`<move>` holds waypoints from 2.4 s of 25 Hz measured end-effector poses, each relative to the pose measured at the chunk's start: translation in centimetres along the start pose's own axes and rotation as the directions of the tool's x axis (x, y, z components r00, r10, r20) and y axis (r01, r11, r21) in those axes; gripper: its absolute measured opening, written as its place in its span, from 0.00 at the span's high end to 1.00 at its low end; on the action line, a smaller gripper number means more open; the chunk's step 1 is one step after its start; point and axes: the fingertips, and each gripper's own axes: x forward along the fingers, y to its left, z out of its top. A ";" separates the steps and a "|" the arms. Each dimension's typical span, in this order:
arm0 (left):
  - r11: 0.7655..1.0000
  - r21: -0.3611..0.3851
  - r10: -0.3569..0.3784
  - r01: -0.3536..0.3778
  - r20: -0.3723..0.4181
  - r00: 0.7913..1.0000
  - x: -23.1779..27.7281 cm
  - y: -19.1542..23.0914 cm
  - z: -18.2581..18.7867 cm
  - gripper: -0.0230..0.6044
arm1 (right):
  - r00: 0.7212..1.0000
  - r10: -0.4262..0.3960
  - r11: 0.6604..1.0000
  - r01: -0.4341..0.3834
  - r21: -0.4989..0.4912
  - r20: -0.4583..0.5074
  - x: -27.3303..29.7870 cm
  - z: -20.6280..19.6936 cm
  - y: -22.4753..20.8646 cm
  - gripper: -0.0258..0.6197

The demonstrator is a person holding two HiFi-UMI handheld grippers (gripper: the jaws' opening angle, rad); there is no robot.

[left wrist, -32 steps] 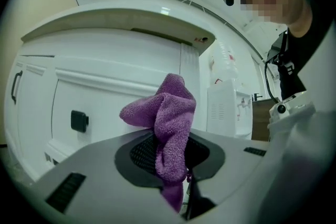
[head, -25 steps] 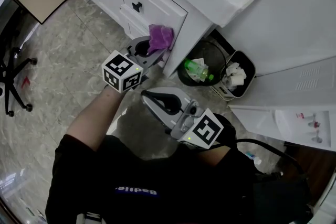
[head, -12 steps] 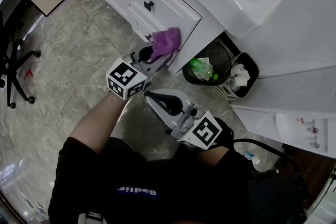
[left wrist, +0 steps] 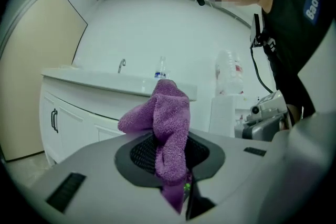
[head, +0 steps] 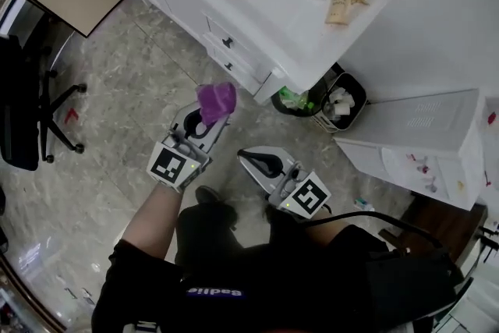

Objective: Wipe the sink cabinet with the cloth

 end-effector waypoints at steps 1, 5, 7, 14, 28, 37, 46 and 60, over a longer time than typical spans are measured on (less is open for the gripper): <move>1.000 -0.023 0.007 -0.007 0.005 1.000 -0.8 -0.7 1.9 0.83 | 1.000 -0.011 1.000 0.011 0.003 -0.011 -0.6 1.4 0.5 0.96; 0.994 -0.108 0.029 -0.028 0.013 0.999 -3.9 -3.9 9.4 0.83 | 0.997 -0.067 0.997 0.068 0.028 -0.043 -3.0 7.1 2.3 0.96; 0.988 -0.150 0.043 -0.041 0.007 0.999 -5.3 -5.5 13.0 0.83 | 0.994 -0.080 0.996 0.082 0.031 -0.075 -3.9 10.1 3.5 0.96; 0.982 -0.186 0.019 -0.020 -0.007 1.000 -10.0 -12.5 25.2 0.83 | 0.996 -0.057 0.998 0.056 -0.010 -0.071 -5.8 22.8 9.4 0.96; 0.988 -0.156 0.008 0.002 0.066 0.998 -14.8 -20.9 38.5 0.83 | 0.998 -0.002 0.997 -0.004 -0.079 -0.065 -9.0 36.9 18.1 0.96; 0.995 -0.098 -0.008 0.017 0.096 0.995 -15.5 -23.6 41.1 0.83 | 1.000 0.006 0.990 -0.009 -0.141 -0.023 -10.2 39.1 18.2 0.96; 0.995 -0.096 -0.012 0.020 0.084 0.996 -15.9 -23.8 40.9 0.83 | 0.999 0.005 0.992 -0.009 -0.124 -0.033 -10.5 38.6 18.8 0.96; 0.997 -0.078 -0.017 0.025 0.101 0.995 -15.5 -23.8 41.0 0.83 | 0.999 0.013 0.992 -0.018 -0.125 -0.039 -10.2 38.7 18.9 0.96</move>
